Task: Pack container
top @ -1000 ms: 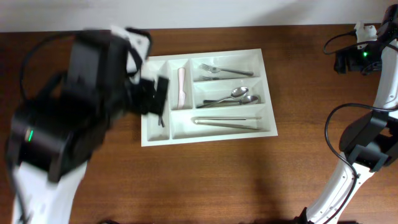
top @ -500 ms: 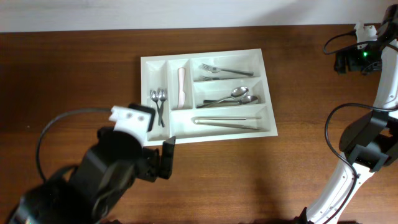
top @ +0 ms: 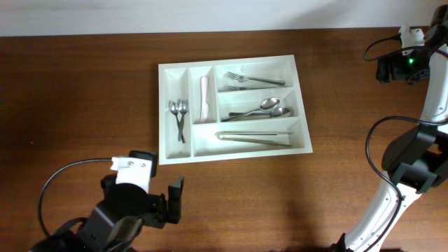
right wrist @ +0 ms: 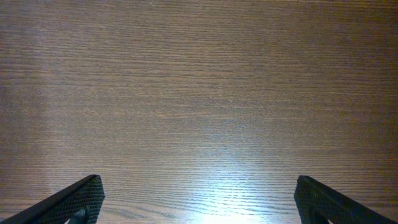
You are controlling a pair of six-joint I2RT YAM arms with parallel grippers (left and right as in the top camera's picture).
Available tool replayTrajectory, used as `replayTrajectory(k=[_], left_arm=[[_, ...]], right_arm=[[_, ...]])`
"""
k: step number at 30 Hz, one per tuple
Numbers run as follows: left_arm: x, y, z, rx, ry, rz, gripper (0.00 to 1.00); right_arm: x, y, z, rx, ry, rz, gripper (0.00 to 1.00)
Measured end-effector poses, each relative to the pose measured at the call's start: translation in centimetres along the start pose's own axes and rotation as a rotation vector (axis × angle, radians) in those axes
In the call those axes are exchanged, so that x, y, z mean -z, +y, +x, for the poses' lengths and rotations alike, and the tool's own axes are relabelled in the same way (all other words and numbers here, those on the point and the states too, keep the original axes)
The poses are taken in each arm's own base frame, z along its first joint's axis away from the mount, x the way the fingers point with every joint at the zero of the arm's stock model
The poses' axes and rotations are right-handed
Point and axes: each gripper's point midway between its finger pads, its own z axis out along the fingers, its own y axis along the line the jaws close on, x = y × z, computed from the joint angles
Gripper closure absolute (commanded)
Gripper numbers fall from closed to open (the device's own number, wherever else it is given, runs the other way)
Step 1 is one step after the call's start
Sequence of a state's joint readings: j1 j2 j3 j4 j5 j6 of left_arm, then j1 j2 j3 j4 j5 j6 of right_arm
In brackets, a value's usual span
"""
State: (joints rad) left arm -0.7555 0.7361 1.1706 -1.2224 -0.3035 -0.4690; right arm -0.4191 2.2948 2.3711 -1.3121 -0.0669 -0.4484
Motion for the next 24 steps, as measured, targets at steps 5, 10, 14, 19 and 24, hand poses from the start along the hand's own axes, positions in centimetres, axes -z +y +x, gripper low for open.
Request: replayTrajectory(k=[5, 10, 14, 19, 24], left_arm=[[-0.1, 0.6, 1.2, -0.042, 0.044, -0.023, 0.01], [-1.2, 0.3, 0.1, -0.16, -0.012, -0.034, 0.01], [-3.6, -0.4, -0.9, -0.258, -0.087, -0.043, 0.01], [-7.5, -1.4, -0.3, -0.288, -0.161, -0.023, 0.01], [-10.7, -1.2, 1.4, -0.24, -0.261, 0.042, 0.01]], right_arm=[[0.0, 0.0, 0.0, 0.001, 0.0, 0.0, 0.01], [0.0, 0.0, 0.0, 0.0, 0.0, 0.0, 0.01], [0.0, 0.0, 0.0, 0.0, 0.001, 0.0, 0.01], [0.0, 0.0, 0.0, 0.0, 0.0, 0.0, 0.01], [0.0, 0.0, 0.0, 0.001, 0.0, 0.0, 0.01]])
